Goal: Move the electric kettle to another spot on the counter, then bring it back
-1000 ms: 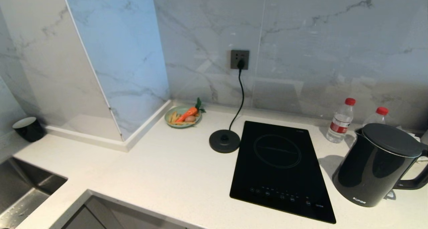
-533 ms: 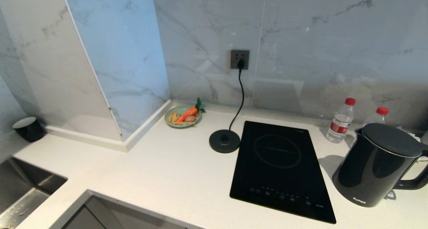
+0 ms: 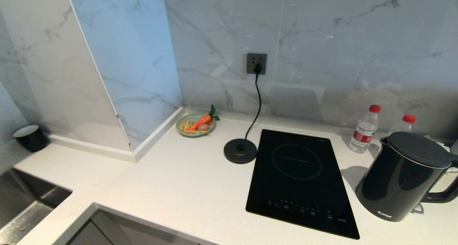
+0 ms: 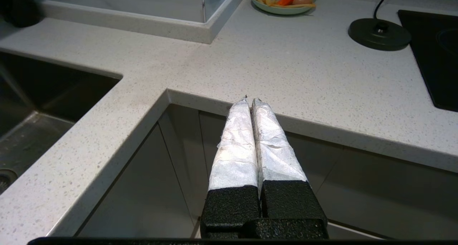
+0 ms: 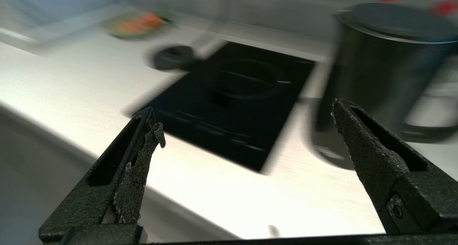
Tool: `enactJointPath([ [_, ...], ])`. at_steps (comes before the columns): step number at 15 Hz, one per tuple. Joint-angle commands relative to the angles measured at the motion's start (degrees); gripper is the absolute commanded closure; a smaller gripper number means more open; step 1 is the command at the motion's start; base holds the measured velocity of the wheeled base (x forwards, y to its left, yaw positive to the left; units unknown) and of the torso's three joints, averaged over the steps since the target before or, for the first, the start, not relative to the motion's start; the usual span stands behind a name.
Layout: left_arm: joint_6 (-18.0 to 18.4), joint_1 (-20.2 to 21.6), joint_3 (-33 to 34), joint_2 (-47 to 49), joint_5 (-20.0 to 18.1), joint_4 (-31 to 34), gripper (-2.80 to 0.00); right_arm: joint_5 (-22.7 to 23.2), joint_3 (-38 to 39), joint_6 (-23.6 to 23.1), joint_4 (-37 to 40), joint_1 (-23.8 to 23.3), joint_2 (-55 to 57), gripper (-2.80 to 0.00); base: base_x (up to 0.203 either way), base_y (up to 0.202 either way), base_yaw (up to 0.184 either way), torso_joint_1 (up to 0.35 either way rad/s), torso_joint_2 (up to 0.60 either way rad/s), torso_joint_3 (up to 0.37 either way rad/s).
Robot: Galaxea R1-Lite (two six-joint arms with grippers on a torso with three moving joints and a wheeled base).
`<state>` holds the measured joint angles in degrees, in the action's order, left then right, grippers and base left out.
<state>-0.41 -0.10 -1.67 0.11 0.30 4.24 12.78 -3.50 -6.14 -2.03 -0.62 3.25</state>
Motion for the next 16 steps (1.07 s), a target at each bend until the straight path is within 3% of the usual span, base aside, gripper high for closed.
enactJointPath([
  [1,0.0,0.0,0.0,0.0,0.0,0.0,0.00,-1.1,-0.5,-1.0,5.8,0.1,-3.4,-2.80,0.000,0.000,0.000,0.000,0.00,0.000],
  [3,0.0,0.0,0.0,0.0,0.0,0.0,0.00,-0.2,-0.9,3.4,7.1,0.2,-3.3,-2.80,0.000,0.000,0.000,0.000,0.00,0.000],
  [7,0.0,0.0,0.0,0.0,0.0,0.1,0.00,-8.0,-1.1,3.8,7.5,0.2,-3.3,-2.80,0.000,0.000,0.000,0.000,0.00,0.000],
  [13,0.0,0.0,0.0,0.0,0.0,0.1,0.00,-9.7,-1.9,7.0,10.1,0.2,-3.3,-2.80,0.000,0.000,0.000,0.000,0.00,0.000],
  [15,0.0,0.0,0.0,0.0,0.0,0.0,0.00,-12.1,-1.7,4.8,10.0,0.2,-3.3,-2.80,0.000,0.000,0.000,0.000,0.00,0.000],
  [16,0.0,0.0,0.0,0.0,0.0,0.0,0.00,-11.0,-1.8,2.8,10.0,0.2,-3.3,-2.80,0.000,0.000,0.000,0.000,0.00,0.000],
])
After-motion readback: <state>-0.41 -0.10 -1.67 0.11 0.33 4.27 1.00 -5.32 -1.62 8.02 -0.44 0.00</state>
